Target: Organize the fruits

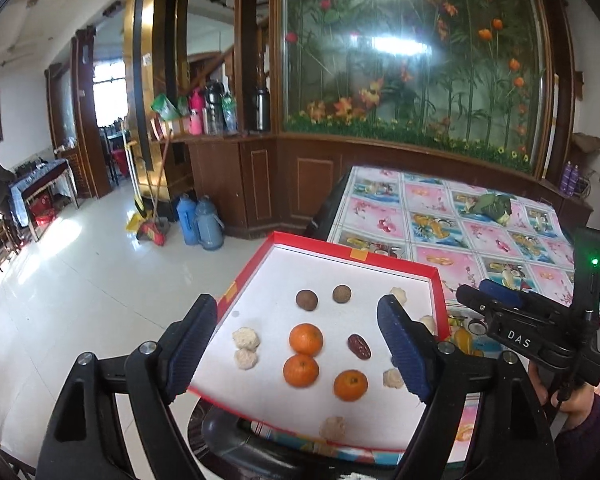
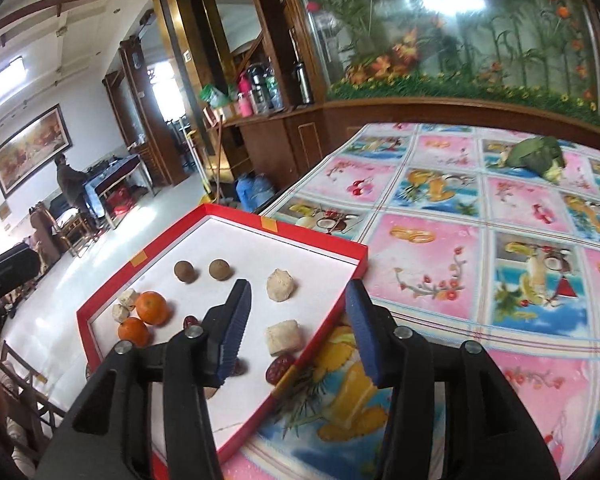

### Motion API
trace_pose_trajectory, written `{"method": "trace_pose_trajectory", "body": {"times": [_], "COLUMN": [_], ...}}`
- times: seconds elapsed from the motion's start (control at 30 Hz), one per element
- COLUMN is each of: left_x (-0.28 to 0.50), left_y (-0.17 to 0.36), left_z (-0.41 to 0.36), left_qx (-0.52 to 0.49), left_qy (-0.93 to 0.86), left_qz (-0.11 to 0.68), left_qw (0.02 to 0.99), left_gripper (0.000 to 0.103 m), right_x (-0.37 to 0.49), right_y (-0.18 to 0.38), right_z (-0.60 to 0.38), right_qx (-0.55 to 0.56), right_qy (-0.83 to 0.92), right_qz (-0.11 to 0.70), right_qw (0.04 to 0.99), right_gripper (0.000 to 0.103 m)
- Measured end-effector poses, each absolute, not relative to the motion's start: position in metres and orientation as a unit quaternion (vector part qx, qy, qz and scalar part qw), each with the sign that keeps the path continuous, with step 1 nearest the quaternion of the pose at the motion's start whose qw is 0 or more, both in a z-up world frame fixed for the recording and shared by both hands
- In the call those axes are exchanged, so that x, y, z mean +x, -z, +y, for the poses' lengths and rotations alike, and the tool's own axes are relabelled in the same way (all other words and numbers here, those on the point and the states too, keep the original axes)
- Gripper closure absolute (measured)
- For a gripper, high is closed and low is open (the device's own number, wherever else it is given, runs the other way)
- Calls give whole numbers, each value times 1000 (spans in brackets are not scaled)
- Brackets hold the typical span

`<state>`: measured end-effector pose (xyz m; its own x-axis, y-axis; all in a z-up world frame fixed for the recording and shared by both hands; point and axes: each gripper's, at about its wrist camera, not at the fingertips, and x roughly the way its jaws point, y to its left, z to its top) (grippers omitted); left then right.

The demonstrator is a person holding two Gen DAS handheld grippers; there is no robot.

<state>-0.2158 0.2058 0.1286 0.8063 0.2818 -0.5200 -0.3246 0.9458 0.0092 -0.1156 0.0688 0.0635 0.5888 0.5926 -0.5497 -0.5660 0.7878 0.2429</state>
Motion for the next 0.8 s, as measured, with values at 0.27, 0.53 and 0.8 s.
{"method": "trace_pose_trajectory", "body": {"times": [0.27, 0.53, 0.8], "left_x": [-251, -289, -330], "left_y": [-138, -145, -157], "left_z": [183, 165, 151], "left_qx": [-29, -17, 5], "left_qy": [-197, -221, -232], "left_qz": [240, 213, 157], "left_qw": [950, 952, 960], "left_gripper": [19, 13, 0], "right_x": [-175, -223, -262], "right_y": [-70, -101, -131], "right_z": [41, 19, 2], "right_qx": [39, 35, 45], "right_qy": [-319, -298, -280], "right_qz": [311, 275, 240], "right_qw": [894, 914, 928], "right_gripper": [37, 23, 17]}}
